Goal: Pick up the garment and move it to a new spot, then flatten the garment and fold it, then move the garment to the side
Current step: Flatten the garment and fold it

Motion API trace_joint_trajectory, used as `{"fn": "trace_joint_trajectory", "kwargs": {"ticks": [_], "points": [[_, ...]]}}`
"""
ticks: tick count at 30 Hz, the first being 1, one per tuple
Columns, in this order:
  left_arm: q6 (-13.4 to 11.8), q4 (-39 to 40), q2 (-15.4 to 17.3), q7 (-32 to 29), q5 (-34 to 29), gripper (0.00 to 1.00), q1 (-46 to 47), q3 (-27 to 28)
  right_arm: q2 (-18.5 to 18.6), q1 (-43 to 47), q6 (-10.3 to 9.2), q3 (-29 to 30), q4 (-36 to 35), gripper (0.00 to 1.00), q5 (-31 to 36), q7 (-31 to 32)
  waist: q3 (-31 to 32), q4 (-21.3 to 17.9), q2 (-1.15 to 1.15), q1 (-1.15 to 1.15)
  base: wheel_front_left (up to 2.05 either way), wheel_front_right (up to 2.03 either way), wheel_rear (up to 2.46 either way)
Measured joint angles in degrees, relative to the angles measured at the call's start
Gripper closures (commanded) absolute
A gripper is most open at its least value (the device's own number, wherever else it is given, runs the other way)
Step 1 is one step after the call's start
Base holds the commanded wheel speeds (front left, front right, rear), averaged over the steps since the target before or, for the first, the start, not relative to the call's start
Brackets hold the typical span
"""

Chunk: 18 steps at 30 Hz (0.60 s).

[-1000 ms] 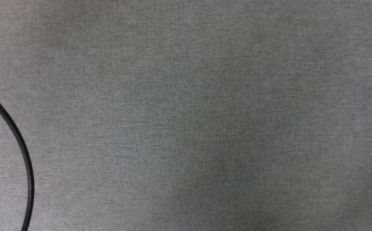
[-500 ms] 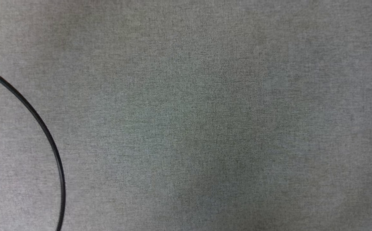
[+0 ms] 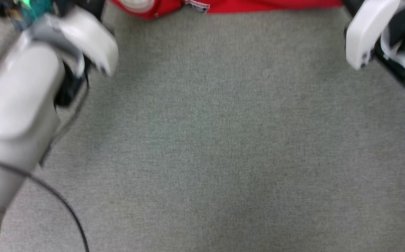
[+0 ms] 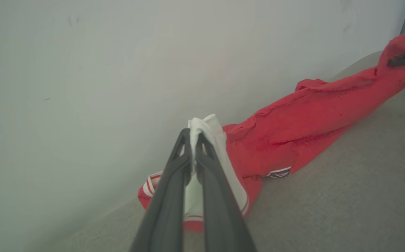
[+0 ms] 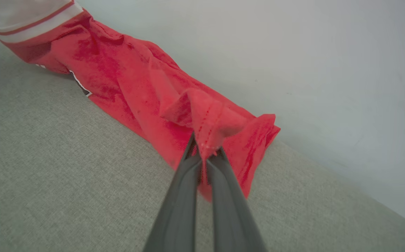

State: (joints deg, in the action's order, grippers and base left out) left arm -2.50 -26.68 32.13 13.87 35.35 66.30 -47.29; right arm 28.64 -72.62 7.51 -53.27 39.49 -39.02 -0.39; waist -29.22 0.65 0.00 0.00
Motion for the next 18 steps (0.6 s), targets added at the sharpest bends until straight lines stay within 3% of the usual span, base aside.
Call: {"fn": "trace_joint_trajectory", "kwargs": {"ticks": [18], "points": [[-16.6, 27.5, 12.2, -2.1, 10.1, 1.0, -44.3, -4.0, 10.9, 25.8, 0.0, -10.5, -10.0, 1.0, -10.2, -4.2, 17.5, -0.7, 0.0, -0.02, 0.0, 0.0, 0.0]]}}
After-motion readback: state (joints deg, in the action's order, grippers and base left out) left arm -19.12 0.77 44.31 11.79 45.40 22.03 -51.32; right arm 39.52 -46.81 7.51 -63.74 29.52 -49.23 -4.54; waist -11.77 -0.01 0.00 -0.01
